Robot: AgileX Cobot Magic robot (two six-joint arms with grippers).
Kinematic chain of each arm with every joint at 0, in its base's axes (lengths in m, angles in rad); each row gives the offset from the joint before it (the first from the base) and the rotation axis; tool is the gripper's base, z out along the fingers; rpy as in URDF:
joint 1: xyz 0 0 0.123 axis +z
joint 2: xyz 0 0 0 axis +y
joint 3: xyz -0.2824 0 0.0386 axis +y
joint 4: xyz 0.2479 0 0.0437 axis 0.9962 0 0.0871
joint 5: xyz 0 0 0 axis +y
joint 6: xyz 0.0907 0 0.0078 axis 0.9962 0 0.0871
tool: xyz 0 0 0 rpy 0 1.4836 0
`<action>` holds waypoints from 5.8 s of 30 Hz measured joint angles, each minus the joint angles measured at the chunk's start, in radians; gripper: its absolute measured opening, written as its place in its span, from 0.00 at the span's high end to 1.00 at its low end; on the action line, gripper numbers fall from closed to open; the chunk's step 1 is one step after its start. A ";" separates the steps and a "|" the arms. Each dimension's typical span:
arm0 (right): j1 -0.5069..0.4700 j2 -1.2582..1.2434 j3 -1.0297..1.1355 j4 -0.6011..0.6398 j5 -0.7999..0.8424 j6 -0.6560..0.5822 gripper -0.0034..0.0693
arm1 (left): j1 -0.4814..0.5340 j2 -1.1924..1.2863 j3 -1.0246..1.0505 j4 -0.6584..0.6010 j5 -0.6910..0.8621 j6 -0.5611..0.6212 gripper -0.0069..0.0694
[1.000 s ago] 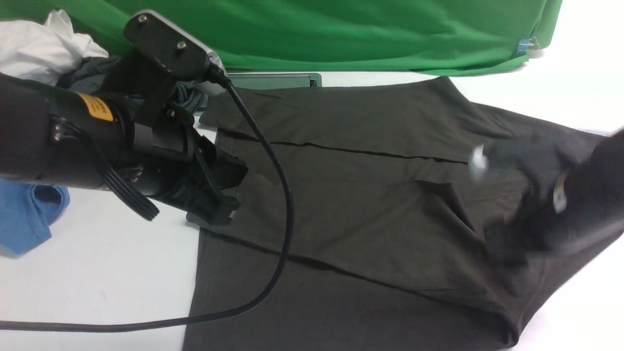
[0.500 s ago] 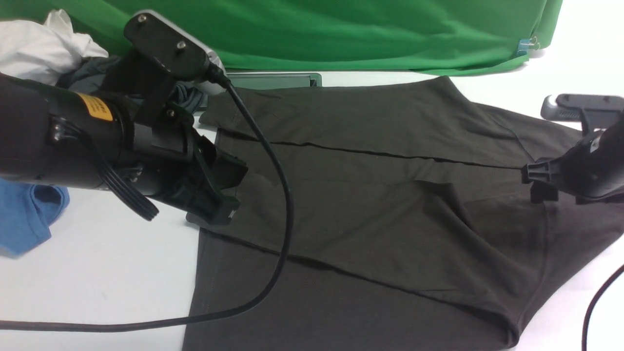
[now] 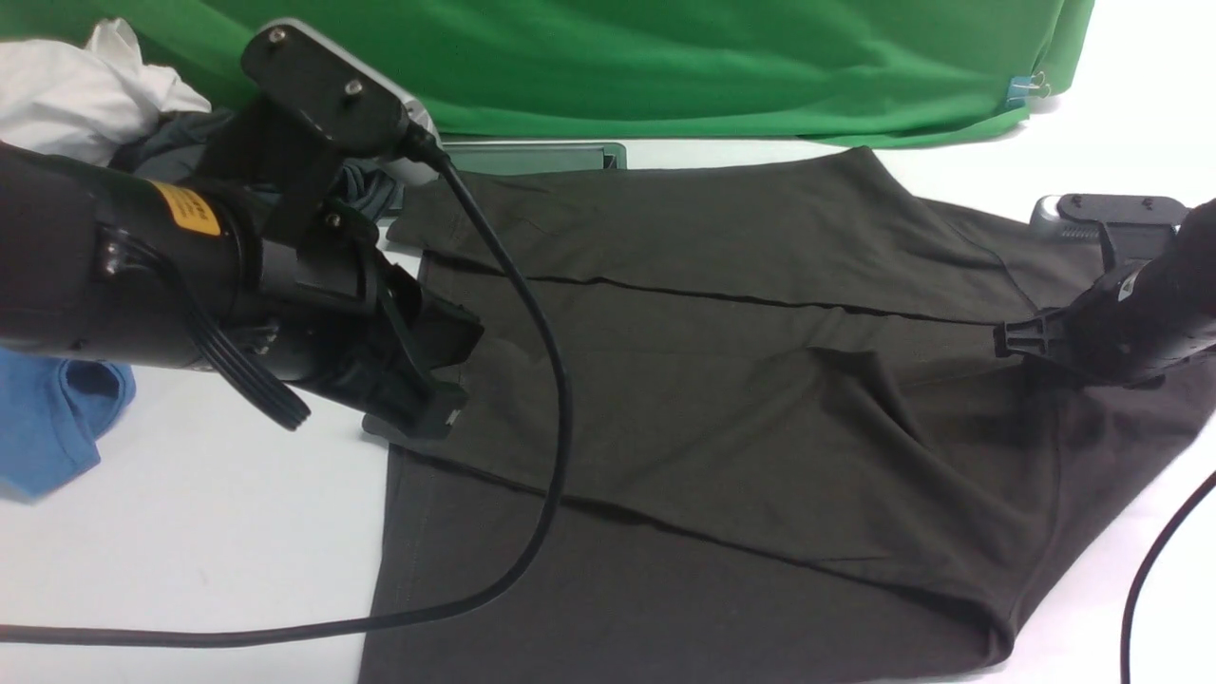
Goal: Fold a long-sleeved shirt on a white desktop.
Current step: 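Grab the top left corner of the dark shirt with the left gripper, then fold the left side of the dark shirt inward over its body with the left gripper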
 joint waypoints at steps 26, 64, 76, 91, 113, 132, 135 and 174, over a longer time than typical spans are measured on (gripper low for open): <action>-0.089 -0.186 -0.034 0.010 0.277 -0.035 0.30 | 0.000 0.006 -0.001 0.005 0.022 0.000 0.89; 0.336 -0.952 -0.081 0.080 0.615 -0.249 0.71 | 0.369 1.066 -0.727 -0.109 -0.275 -0.020 0.27; 0.336 -0.952 -0.081 0.081 0.619 -0.249 0.70 | 0.369 1.126 -0.758 -0.138 -0.274 -0.023 0.41; 0.336 -0.952 -0.081 0.082 0.627 -0.249 0.70 | 0.369 1.081 -0.762 -0.073 -0.178 -0.023 0.83; 0.336 -0.952 -0.081 0.081 0.625 -0.251 0.67 | 0.353 0.791 -0.760 -0.042 0.183 -0.173 0.83; 0.336 -0.926 0.082 0.073 0.475 -0.320 0.62 | 0.170 0.636 -0.758 0.260 0.410 -0.389 0.83; 0.336 -0.865 0.113 0.113 0.377 -0.400 0.59 | 0.170 0.624 -0.758 0.255 0.392 -0.392 0.83; 0.455 0.130 0.009 0.368 -0.698 -1.013 0.24 | 0.170 0.573 -0.758 0.132 0.301 -0.418 0.83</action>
